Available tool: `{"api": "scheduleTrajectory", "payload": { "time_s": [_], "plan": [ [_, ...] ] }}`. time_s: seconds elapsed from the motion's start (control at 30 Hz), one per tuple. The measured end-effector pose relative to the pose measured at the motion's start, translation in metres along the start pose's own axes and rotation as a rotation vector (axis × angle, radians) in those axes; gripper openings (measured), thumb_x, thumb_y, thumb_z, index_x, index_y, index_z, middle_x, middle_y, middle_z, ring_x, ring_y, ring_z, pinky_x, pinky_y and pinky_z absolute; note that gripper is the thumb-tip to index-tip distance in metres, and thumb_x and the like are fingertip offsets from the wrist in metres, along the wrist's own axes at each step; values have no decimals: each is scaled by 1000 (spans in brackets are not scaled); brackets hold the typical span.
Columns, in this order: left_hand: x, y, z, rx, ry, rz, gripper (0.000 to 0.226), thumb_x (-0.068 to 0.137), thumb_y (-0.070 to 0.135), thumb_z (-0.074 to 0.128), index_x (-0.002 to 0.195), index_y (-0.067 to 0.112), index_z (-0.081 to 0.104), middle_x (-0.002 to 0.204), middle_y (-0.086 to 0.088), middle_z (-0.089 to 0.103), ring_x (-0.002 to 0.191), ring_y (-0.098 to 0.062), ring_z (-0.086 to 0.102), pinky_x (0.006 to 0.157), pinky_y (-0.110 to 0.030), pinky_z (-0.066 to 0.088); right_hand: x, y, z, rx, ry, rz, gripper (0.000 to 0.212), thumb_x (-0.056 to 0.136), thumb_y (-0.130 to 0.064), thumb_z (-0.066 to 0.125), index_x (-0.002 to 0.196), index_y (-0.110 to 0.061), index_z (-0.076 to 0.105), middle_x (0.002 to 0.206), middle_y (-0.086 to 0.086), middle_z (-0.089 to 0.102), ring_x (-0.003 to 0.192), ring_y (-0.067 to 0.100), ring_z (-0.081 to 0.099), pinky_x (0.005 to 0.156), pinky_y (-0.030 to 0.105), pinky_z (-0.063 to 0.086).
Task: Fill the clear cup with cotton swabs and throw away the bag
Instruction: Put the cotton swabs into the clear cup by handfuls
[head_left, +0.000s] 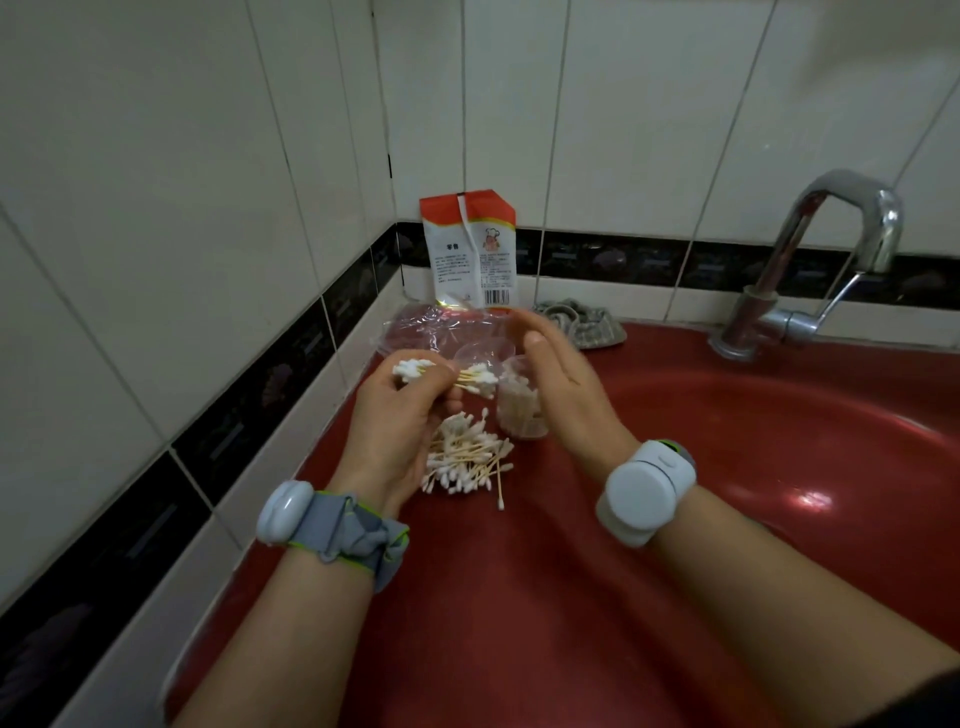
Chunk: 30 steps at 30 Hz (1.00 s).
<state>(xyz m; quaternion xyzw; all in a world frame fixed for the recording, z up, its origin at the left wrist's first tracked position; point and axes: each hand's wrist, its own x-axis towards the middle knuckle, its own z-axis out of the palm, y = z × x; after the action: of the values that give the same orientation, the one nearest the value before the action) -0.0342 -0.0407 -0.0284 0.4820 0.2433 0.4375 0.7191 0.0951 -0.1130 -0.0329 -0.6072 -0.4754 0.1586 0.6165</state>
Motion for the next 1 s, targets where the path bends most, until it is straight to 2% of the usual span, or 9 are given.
{"api": "scheduleTrajectory", "payload": {
  "time_s": [0.07,0.13,0.23,0.37,0.47,0.57,0.73,0.87,1.0],
  "plan": [
    [1,2,-4,-15,17,-13,20,85,-5,57,71,10,57,68,-3,57,55,-7,54,51,-16,47,2,9,-16,-128,151,1,43,91,-8,51,131,-21,46,129,-4,51,120,10,49,107,37,38],
    [2,3,-7,-15,31,-20,20,85,-3,58,70,10,58,69,-3,58,57,-8,55,53,-17,49,4,22,-29,-223,161,120,63,84,-5,58,141,-19,35,143,3,41,130,17,41,111,37,33],
    [3,3,-9,-12,34,-22,19,85,-3,58,70,9,58,72,-5,57,57,-8,56,54,-17,49,6,36,-38,-309,-40,313,84,81,-10,65,149,-14,15,154,8,24,141,21,24,115,36,23],
    [4,1,-9,-21,43,-29,18,85,-3,58,71,9,59,70,-4,58,56,-7,57,55,-17,51,2,49,-36,-258,-206,350,97,71,-21,81,146,-12,20,137,-4,47,119,7,49,94,12,35],
    [4,0,-8,-25,51,-25,17,85,-3,59,72,8,59,66,-3,58,56,-8,57,56,-17,51,1,58,-31,-244,-168,273,84,66,-21,85,136,-19,38,120,-9,59,102,-1,57,87,7,42],
    [4,-1,-9,-31,58,-10,16,85,-2,59,73,8,59,64,-2,57,56,-8,56,56,-18,51,0,59,-27,-281,-107,116,72,65,-20,86,126,-20,48,115,-10,59,104,1,58,88,12,44],
    [3,-1,-3,-53,135,27,18,84,-2,61,70,10,60,61,1,60,55,-7,57,57,-17,51,0,56,-29,-651,-23,-321,71,70,-21,79,129,-24,41,133,-1,47,127,17,44,101,45,39],
    [0,-6,7,59,155,113,12,82,-1,63,75,8,61,58,1,60,53,-9,57,57,-21,51,-3,47,-26,-696,-18,-377,70,72,-21,76,130,-26,38,137,1,44,131,18,39,103,46,35],
    [-2,-12,11,245,201,218,7,80,6,68,77,10,63,63,-8,62,59,-18,58,65,-35,52,-3,39,-21,-686,-19,-411,69,71,-24,72,130,-25,37,134,2,46,128,21,41,102,45,36]
  ]
}}
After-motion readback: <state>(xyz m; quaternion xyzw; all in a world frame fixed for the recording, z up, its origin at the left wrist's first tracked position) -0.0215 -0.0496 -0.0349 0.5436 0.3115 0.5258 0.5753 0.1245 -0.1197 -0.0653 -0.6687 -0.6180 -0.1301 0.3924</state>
